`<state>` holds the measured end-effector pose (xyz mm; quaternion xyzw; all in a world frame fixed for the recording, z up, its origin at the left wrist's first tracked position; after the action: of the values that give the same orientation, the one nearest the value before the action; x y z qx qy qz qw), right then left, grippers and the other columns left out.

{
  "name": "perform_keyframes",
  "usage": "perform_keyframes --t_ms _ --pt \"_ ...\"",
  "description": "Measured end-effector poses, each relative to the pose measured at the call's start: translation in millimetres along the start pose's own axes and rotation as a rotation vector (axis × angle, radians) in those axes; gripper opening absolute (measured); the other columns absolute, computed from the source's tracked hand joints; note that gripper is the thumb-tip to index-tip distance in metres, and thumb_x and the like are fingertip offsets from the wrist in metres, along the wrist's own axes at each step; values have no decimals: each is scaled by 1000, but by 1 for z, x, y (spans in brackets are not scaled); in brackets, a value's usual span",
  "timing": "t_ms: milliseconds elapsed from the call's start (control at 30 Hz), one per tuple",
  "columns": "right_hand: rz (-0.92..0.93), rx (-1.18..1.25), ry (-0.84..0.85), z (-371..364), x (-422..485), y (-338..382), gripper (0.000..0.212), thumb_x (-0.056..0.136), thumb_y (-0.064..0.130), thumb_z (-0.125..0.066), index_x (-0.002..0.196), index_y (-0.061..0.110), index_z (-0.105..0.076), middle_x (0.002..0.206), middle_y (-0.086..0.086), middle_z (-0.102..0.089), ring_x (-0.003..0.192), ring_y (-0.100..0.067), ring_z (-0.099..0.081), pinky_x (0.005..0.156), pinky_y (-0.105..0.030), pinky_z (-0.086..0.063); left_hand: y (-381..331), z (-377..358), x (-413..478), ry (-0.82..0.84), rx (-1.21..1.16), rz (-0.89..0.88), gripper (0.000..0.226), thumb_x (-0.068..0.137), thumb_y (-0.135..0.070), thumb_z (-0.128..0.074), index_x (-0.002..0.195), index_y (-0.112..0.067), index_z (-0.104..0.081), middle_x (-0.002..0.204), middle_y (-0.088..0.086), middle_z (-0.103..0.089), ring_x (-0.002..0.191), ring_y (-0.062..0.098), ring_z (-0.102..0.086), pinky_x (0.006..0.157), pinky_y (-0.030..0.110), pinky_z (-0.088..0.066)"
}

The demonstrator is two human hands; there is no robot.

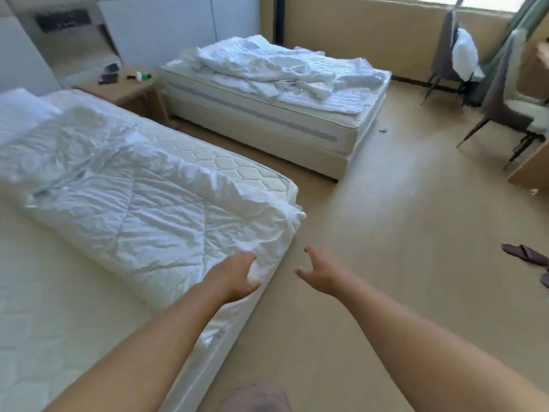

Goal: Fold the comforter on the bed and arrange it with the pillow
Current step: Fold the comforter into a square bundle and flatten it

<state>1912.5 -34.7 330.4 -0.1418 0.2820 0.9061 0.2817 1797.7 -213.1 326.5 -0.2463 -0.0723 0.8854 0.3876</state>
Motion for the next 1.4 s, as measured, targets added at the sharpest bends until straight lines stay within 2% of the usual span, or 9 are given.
perform_keyframes --t_ms 333,633,767,867,967,1067,1133,1267,1400 --pt "315 -294 332 -20 149 66 70 94 51 -57 150 16 -34 148 -7 -43 129 -25 -50 102 -35 -43 123 -15 -9 -121 -301 562 79 92 -57 -55 156 -24 -23 160 1 -26 141 24 -36 110 40 -39" --pt "373 -384 357 -21 289 74 72 94 52 -57 150 12 -36 153 -4 -40 138 -23 -44 107 -35 -38 173 -113 56 -168 -628 981 73 93 -58 -51 152 -20 -29 159 9 -23 144 29 -26 112 44 -35" --pt "356 -389 178 -28 369 46 86 87 46 -69 152 4 -29 154 -19 -34 141 -36 -35 113 -49 -35 187 -166 43 -457 -818 1331 79 85 -52 -66 146 -10 -37 148 18 -37 138 36 -33 110 46 -36" --pt "257 -355 131 -51 419 11 113 73 60 -76 153 4 -20 155 -24 -28 144 -39 -29 117 -54 -29 190 -212 34 -646 -1145 1522 102 77 -47 -80 154 -10 -25 152 15 -35 140 32 -37 113 42 -35" --pt "94 -174 231 -76 451 -24 129 54 68 -80 151 9 -18 155 -18 -26 143 -34 -30 118 -47 -27 187 -251 36 -790 -1462 1598 128 48 -68 -82 153 -24 -24 147 2 -46 130 25 -51 107 39 -44" --pt "-2 -53 327 -97 476 -49 137 34 80 -80 144 20 -26 147 -9 -40 133 -29 -44 111 -47 -36 190 -277 40 -860 -1569 1581 123 40 -69 -85 145 -33 -32 140 -4 -52 122 19 -57 102 44 -50" --pt "-20 -54 331 -104 485 -60 135 36 80 -77 146 20 -28 147 -11 -39 135 -32 -43 112 -51 -36 195 -286 36 -869 -1552 1580 121 40 -71 -86 144 -33 -36 140 -3 -53 120 19 -59 102 44 -51" --pt "-26 42 275 -103 477 -61 106 55 61 -82 139 11 -41 137 -11 -48 128 -32 -50 104 -45 -42 193 -284 35 -947 -1666 1534 87 57 -52 -91 131 -19 -59 120 2 -71 107 21 -70 96 47 -55" --pt "-183 259 513 -86 455 -56 102 40 68 -88 125 17 -62 110 -4 -73 96 -26 -73 83 -44 -59 168 -253 46 -1083 -1786 1561 56 76 -36 -84 124 -15 -66 114 5 -73 102 23 -71 93 47 -56"
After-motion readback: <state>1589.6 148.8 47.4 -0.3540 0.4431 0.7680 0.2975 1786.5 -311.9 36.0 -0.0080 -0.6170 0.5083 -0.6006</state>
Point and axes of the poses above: each hand's wrist, its own x-axis towards the middle knuckle, its own z-axis out of the back of the hand, y = z × x, the point moved 5 cm from there along x, towards the middle knuckle
